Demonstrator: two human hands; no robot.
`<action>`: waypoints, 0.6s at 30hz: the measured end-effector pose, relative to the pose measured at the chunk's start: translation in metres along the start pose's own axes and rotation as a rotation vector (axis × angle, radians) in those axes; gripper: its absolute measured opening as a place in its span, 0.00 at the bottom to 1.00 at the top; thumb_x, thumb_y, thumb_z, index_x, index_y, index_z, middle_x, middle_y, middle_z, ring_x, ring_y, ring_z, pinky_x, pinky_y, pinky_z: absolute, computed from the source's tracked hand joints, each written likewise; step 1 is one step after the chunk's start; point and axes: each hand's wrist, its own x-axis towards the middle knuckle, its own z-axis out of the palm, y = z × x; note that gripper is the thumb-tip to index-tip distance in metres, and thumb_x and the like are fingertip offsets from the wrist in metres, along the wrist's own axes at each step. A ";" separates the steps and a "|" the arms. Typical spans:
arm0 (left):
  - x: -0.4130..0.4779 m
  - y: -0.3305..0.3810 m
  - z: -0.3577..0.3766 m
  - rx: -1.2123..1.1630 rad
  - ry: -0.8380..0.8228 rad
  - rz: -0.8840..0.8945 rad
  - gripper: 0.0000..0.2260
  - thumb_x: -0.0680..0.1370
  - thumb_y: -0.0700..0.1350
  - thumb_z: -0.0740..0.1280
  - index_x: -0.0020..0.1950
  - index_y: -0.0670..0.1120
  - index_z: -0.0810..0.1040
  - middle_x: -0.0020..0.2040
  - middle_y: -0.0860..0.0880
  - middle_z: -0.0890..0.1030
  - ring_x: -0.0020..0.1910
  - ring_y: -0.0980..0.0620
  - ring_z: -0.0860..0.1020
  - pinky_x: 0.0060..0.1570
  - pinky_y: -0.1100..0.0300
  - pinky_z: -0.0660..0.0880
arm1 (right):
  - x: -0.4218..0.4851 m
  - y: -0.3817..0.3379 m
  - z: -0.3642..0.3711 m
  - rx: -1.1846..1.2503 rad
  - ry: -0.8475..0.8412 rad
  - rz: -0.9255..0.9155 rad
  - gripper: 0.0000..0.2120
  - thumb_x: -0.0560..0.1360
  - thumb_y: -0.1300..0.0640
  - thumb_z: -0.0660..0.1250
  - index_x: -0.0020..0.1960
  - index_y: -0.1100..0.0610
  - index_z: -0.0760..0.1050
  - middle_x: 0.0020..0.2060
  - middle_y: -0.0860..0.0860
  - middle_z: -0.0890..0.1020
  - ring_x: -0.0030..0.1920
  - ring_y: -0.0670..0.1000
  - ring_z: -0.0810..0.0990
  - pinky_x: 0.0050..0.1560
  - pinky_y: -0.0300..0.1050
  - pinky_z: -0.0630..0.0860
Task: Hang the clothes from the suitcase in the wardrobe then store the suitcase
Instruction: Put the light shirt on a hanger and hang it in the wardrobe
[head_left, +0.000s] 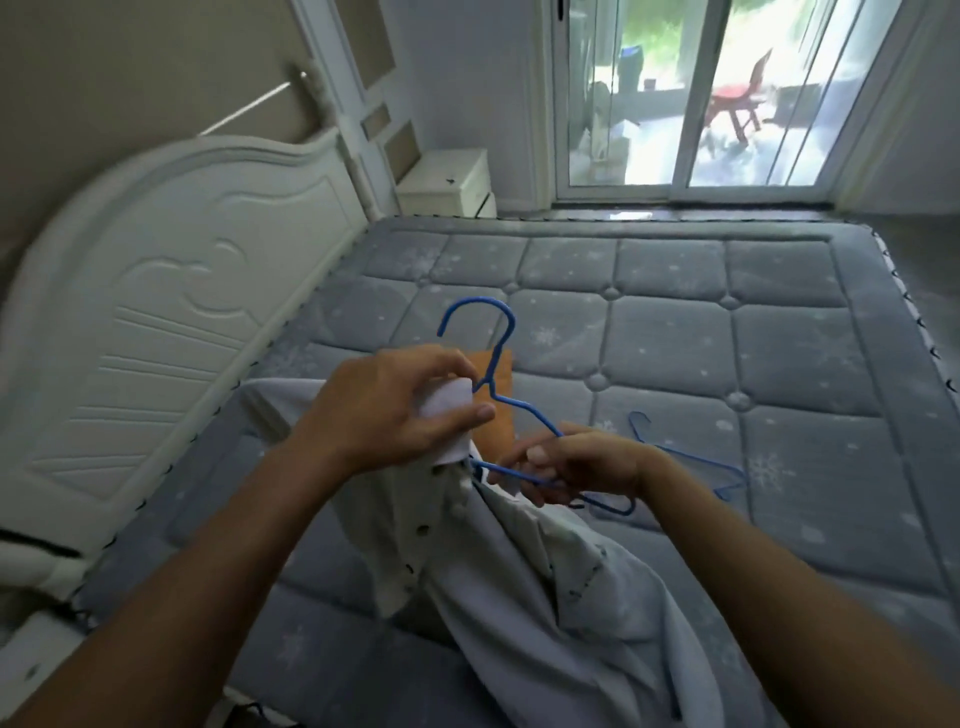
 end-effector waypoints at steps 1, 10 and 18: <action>-0.002 0.004 -0.005 0.035 0.075 -0.033 0.23 0.71 0.74 0.64 0.51 0.58 0.82 0.46 0.60 0.84 0.43 0.60 0.80 0.43 0.57 0.77 | 0.004 -0.006 0.007 -0.010 -0.018 -0.010 0.39 0.72 0.37 0.71 0.69 0.67 0.72 0.34 0.56 0.67 0.34 0.57 0.58 0.34 0.49 0.56; -0.040 0.003 -0.057 0.226 0.346 -0.239 0.34 0.69 0.75 0.62 0.28 0.43 0.71 0.24 0.47 0.70 0.26 0.49 0.71 0.29 0.54 0.69 | 0.047 -0.033 0.016 -0.312 0.228 -0.079 0.24 0.79 0.42 0.66 0.60 0.62 0.82 0.52 0.57 0.84 0.49 0.51 0.82 0.54 0.54 0.78; -0.092 -0.006 -0.095 0.093 0.385 -0.227 0.24 0.70 0.66 0.68 0.26 0.51 0.65 0.23 0.52 0.65 0.25 0.51 0.67 0.28 0.56 0.67 | 0.120 -0.093 0.115 -0.921 -0.142 -0.186 0.15 0.76 0.50 0.72 0.51 0.29 0.73 0.46 0.34 0.78 0.50 0.36 0.78 0.58 0.36 0.74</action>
